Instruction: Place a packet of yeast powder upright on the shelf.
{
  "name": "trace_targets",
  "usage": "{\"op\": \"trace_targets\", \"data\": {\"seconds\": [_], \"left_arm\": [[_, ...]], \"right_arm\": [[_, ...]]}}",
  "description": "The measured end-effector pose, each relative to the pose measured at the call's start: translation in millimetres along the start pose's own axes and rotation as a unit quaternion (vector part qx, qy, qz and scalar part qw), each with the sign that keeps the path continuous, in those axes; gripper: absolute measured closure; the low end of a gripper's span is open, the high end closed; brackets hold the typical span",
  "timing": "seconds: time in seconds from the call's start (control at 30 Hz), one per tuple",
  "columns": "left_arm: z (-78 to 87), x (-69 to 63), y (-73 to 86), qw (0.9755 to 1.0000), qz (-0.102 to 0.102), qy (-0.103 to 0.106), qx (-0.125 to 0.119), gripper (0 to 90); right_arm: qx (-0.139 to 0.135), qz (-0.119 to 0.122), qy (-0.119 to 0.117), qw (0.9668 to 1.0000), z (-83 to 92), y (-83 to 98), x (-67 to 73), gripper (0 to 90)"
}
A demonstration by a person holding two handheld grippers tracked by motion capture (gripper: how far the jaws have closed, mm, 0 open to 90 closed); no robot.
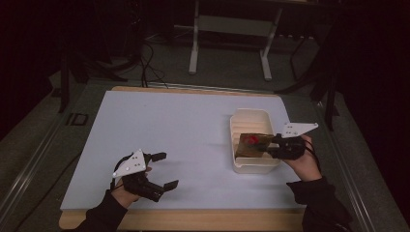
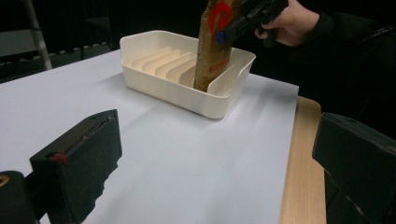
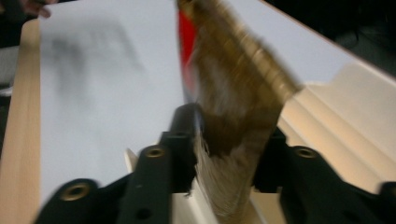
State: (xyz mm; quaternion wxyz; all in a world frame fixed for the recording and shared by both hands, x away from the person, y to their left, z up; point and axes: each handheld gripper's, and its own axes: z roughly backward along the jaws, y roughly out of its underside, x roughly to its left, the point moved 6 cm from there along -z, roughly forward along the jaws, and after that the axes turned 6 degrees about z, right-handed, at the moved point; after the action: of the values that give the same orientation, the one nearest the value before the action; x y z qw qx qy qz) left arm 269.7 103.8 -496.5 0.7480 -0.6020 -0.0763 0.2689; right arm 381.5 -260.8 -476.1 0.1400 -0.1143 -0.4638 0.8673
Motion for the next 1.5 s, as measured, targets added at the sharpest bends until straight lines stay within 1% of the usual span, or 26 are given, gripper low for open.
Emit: {"op": "trace_targets", "data": {"seconds": [0.03,0.1,0.13,0.2,0.27,0.33,0.4,0.47,0.5,0.57,0.6,0.67,0.73,0.77,0.87,0.97,1.07,1.13,1.17,1.2,1.27,1.3,1.33,1.43,1.47,1.5], "left_arm": [[0.0,0.1,0.1,1.0000,0.000,0.000,0.000,2.1],[-0.1,0.3,0.3,1.0000,0.000,0.000,0.000,2.1],[-0.3,0.3,0.8,1.0000,0.002,0.001,0.001,2.1],[-0.4,0.3,1.1,1.0000,0.001,0.000,0.001,2.1],[-0.4,0.3,1.4,1.0000,0.000,0.001,0.002,2.1],[-0.4,0.3,1.2,1.0000,0.001,0.001,0.001,2.1],[-0.2,0.3,0.8,1.0000,0.001,0.001,0.000,2.1],[-0.2,0.6,0.8,1.0000,0.001,0.001,0.001,2.1],[-0.1,0.6,0.8,1.0000,0.001,0.000,0.001,2.1],[0.1,0.5,0.8,1.0000,0.000,0.001,0.002,2.1],[0.2,0.4,0.7,1.0000,-0.001,0.001,0.001,2.1],[0.5,0.2,0.5,1.0000,-0.002,0.001,0.002,2.1],[0.6,-0.2,0.3,1.0000,-0.002,0.001,0.001,2.1],[0.5,-0.4,0.3,1.0000,-0.003,0.001,0.001,2.1],[0.0,-0.9,0.5,1.0000,-0.002,0.002,0.000,2.1],[-0.2,-1.0,1.0,1.0000,-0.003,0.002,0.001,2.1],[0.1,-1.0,1.1,1.0000,-0.003,0.002,0.001,2.1],[0.4,-0.7,1.0,1.0000,-0.002,0.001,0.000,2.1],[0.6,-0.6,0.9,1.0000,-0.003,0.001,0.000,2.1],[0.7,-0.9,0.9,1.0000,-0.001,0.002,-0.001,2.1],[0.9,-1.1,1.0,1.0000,-0.002,0.000,0.000,2.1],[1.0,-1.4,1.0,1.0000,-0.002,0.001,0.000,2.1],[1.0,-1.4,1.0,1.0000,-0.002,0.001,0.000,2.1],[1.1,-1.7,0.9,1.0000,-0.004,0.002,0.001,2.1],[1.2,-1.8,0.8,1.0000,-0.004,0.002,0.001,2.1],[1.1,-2.0,0.8,1.0000,-0.004,0.003,0.001,2.1]], "right_arm": [[0.005,-0.018,0.003,0.9998,0.4,-1.4,0.1,58.8],[0.006,-0.035,0.013,0.9993,3.1,-6.0,0.0,49.7],[0.003,-0.032,0.022,0.9992,5.9,-9.9,-0.7,45.8],[0.003,-0.030,0.028,0.9991,7.7,-12.2,-1.4,45.2],[-0.001,-0.036,0.036,0.9987,12.2,-17.3,-2.1,42.0],[-0.014,-0.037,0.042,0.9983,20.1,-26.5,-2.1,39.7],[-0.021,-0.038,0.045,0.9980,23.1,-30.1,-1.8,37.8],[-0.040,-0.036,0.051,0.9972,32.1,-41.8,-0.1,35.3],[-0.040,-0.036,0.051,0.9972,32.1,-41.8,-0.1,35.3],[-0.053,-0.031,0.058,0.9965,40.0,-53.9,3.3,31.9],[-0.053,-0.031,0.058,0.9965,40.0,-53.9,3.3,31.9],[-0.058,-0.030,0.065,0.9957,44.2,-61.4,6.1,28.2],[-0.073,-0.023,0.063,0.9951,47.8,-71.7,13.6,23.6],[-0.073,-0.023,0.063,0.9951,47.8,-71.7,13.6,23.6],[-0.080,-0.018,0.060,0.9948,48.2,-79.9,22.8,19.1],[-0.089,-0.021,0.047,0.9947,47.3,-85.4,31.1,14.9],[-0.099,-0.018,0.039,0.9942,45.8,-91.5,41.3,13.1],[-0.102,-0.016,0.034,0.9941,45.1,-93.1,44.2,11.4],[-0.110,-0.007,0.030,0.9935,42.9,-98.8,54.5,10.6],[-0.110,-0.007,0.030,0.9935,42.9,-98.8,54.5,10.6],[-0.116,0.005,0.025,0.9930,41.1,-102.9,65.5,10.7],[-0.116,0.006,0.016,0.9931,40.2,-103.6,69.6,10.7],[-0.116,0.006,0.016,0.9931,40.2,-103.6,69.6,10.7],[-0.117,0.011,0.014,0.9930,37.0,-104.2,80.6,10.7],[-0.116,0.020,0.016,0.9929,34.6,-103.4,86.9,12.0],[-0.116,0.020,0.016,0.9929,34.6,-103.4,86.9,12.0]]}}
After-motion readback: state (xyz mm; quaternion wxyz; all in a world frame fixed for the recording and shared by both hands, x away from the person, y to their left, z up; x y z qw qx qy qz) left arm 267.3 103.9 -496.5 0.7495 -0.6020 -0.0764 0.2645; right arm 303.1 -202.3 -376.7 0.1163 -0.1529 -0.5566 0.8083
